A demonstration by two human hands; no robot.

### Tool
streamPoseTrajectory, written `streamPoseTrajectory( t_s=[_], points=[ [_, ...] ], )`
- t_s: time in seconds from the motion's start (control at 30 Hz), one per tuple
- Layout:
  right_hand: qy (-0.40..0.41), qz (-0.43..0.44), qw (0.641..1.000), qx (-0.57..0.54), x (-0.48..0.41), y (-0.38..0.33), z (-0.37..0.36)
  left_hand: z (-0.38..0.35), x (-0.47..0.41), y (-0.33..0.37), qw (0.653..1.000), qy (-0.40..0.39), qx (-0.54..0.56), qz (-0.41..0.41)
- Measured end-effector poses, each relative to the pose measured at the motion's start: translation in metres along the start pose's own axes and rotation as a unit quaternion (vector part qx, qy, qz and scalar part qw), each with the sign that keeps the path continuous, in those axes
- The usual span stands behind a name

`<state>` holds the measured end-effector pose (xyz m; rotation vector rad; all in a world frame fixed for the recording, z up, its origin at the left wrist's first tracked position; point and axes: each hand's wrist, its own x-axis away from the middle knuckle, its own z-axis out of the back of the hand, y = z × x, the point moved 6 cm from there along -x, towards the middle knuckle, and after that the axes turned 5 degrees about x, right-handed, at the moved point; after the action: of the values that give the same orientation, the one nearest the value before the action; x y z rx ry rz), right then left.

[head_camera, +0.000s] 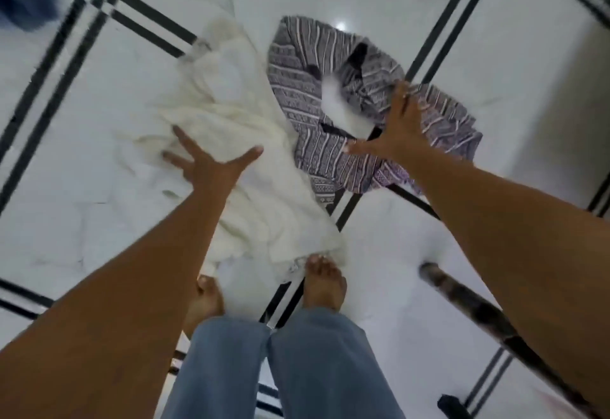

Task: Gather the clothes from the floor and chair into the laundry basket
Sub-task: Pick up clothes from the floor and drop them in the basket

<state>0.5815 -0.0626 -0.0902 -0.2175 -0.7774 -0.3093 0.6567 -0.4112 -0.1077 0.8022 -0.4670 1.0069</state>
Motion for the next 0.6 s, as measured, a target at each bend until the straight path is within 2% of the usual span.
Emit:
streamPoseTrajectory(
  t_s=[0.1,0.23,0.3,0.37,0.4,0.5,0.6],
  points=[
    [0.01,0.016,1.0,0.022,-0.018,0.008,-0.045,-0.047,-0.011,0.018,0.992,-0.01,-0.099,-0.074],
    [0.135,0.017,0.988,0.071,-0.004,0.007,-0.072,-0.066,-0.007,0.031,0.981,0.0,-0.183,-0.063],
    [0.146,0.06,0.987,0.034,0.007,0.003,-0.069,-0.063,-0.007,0.042,0.973,-0.009,-0.185,-0.14],
    [0.099,0.088,0.991,-0.003,0.024,0.002,-0.069,-0.056,0.006,0.05,0.965,-0.058,-0.141,-0.211],
    [0.086,0.086,0.992,-0.036,0.037,0.003,-0.069,-0.049,0.014,0.047,0.97,-0.076,-0.102,-0.209],
    [0.15,0.02,0.968,-0.197,0.087,0.01,-0.047,-0.002,0.046,0.033,0.989,-0.089,0.054,-0.109],
    [0.157,-0.071,0.932,-0.319,0.147,-0.006,-0.019,0.065,0.085,0.024,0.971,-0.101,0.218,-0.012]
  ],
)
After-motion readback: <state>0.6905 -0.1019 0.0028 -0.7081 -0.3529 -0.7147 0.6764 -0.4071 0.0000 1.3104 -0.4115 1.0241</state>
